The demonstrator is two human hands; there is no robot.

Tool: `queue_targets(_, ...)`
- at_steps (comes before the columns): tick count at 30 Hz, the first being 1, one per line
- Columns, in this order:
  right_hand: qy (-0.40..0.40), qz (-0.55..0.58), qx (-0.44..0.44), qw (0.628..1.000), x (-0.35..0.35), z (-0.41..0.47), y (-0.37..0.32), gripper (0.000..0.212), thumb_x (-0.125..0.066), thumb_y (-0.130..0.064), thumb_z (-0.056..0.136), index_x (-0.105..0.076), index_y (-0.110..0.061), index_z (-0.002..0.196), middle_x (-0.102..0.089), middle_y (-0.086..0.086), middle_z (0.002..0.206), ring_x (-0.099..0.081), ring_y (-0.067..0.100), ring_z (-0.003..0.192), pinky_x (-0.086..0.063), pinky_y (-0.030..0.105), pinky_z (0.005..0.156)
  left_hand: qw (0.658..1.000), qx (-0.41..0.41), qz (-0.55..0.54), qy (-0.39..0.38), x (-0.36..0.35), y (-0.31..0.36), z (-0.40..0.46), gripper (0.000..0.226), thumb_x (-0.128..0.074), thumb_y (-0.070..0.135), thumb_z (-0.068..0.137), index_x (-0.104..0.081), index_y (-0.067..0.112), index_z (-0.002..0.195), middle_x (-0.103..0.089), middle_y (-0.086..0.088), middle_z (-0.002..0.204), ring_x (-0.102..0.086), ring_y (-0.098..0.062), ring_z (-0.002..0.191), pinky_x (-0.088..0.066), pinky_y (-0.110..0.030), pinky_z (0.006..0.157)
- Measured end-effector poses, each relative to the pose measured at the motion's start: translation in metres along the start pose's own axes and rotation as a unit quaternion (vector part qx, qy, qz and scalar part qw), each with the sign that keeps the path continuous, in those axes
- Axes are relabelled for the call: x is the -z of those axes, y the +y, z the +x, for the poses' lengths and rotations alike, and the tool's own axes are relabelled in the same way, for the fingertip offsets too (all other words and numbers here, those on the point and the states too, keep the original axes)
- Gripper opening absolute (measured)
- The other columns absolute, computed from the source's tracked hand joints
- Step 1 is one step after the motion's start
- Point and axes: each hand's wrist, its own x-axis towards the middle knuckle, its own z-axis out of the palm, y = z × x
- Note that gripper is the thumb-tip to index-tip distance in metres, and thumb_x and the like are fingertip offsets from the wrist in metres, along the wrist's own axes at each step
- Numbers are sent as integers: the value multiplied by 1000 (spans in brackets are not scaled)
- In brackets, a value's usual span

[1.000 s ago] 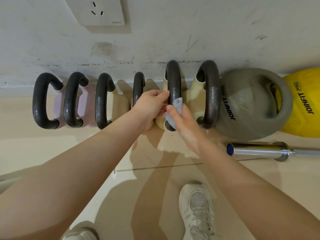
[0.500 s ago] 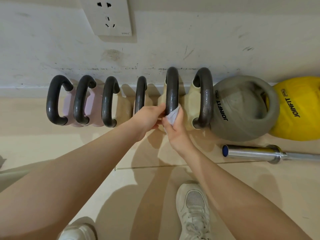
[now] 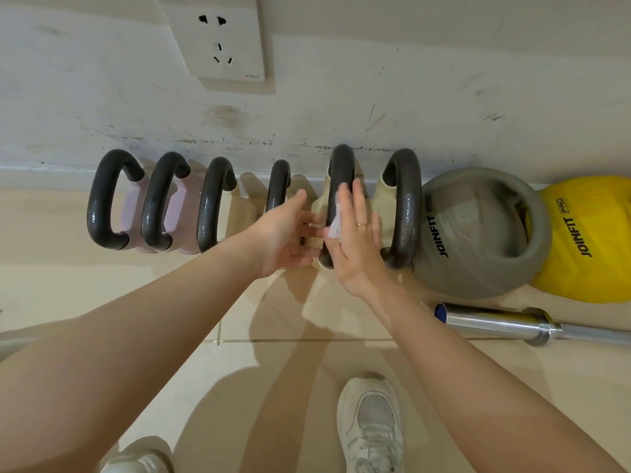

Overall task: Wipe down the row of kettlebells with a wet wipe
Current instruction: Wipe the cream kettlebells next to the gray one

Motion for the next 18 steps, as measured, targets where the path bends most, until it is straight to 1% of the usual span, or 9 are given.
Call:
queue_targets(2, -26, -113, 36, 993, 11, 17, -3, 58, -37, -28, 96, -12, -22, 148, 11, 2, 158, 16, 2, 139, 12, 44, 115, 997, -6, -71, 3, 6, 13, 3, 54, -27, 55, 94, -56, 12, 110, -60, -7, 101, -58, -24, 88, -45, -37, 81)
queue_targets(3, -48, -169, 39, 984, 16, 27, -4, 55, -34, -34, 97, -14, -24, 148, 12, 2, 158, 15, 9, 142, 14, 47, 114, 996, -17, -83, 11, 10, 19, 5, 53, -27, 54, 95, -56, 12, 112, -61, -7, 104, -58, -23, 91, -44, -37, 83)
queue_targets(6, -103, -306, 31, 946, 30, 55, -8, 59, -15, -51, 95, -12, -25, 148, 13, -3, 158, 17, 16, 144, 23, 47, 108, 994, -70, -74, 44, 17, 28, 10, 44, -30, 47, 97, -49, 16, 122, -63, -4, 106, -61, -23, 99, -44, -39, 93)
queue_targets(9, -96, -361, 82, 924, 31, 57, -14, 68, -6, -53, 92, -27, -16, 145, -3, 1, 159, 7, 16, 146, 25, 49, 106, 988, -123, -25, 92, 16, 24, 11, 37, -34, 40, 97, -42, 20, 127, -62, -3, 106, -64, -21, 96, -48, -40, 96)
queue_targets(11, -81, -384, 156, 906, 27, 42, -17, 68, -10, -46, 90, -51, -9, 131, -29, 6, 153, -16, 20, 144, 16, 49, 110, 985, -139, -19, 100, 14, 18, 11, 39, -35, 38, 97, -41, 19, 131, -62, -3, 107, -65, -21, 96, -50, -38, 94)
queue_targets(13, -66, -415, 218, 881, 21, 34, -13, 58, -23, -38, 86, -69, -7, 104, -54, 10, 135, -39, 26, 133, -1, 49, 112, 984, -148, -20, 98, 12, 15, 11, 39, -35, 37, 98, -41, 18, 131, -62, -2, 106, -64, -20, 97, -51, -35, 91)
queue_targets(15, -45, -413, 231, 880, 20, 40, -8, 46, -34, -34, 81, -71, -7, 83, -62, 12, 117, -41, 30, 120, -9, 50, 112, 983, -154, -3, 97, 14, 16, 10, 38, -34, 37, 98, -41, 20, 130, -62, -3, 109, -64, -22, 99, -51, -36, 91)
queue_targets(16, -26, -408, 218, 886, 21, 46, -8, 41, -38, -33, 79, -70, -7, 79, -62, 12, 110, -39, 30, 113, -13, 51, 112, 982, -160, 18, 99, 15, 18, 10, 36, -34, 38, 97, -41, 23, 129, -62, -3, 111, -63, -23, 101, -50, -37, 93)
queue_targets(18, 24, -409, 173, 896, 23, 58, -12, 36, -40, -31, 79, -68, -11, 88, -61, 10, 101, -39, 29, 105, -21, 53, 111, 977, -174, 53, 107, 20, 22, 7, 32, -34, 40, 97, -41, 28, 126, -63, -3, 113, -63, -24, 102, -51, -38, 93)
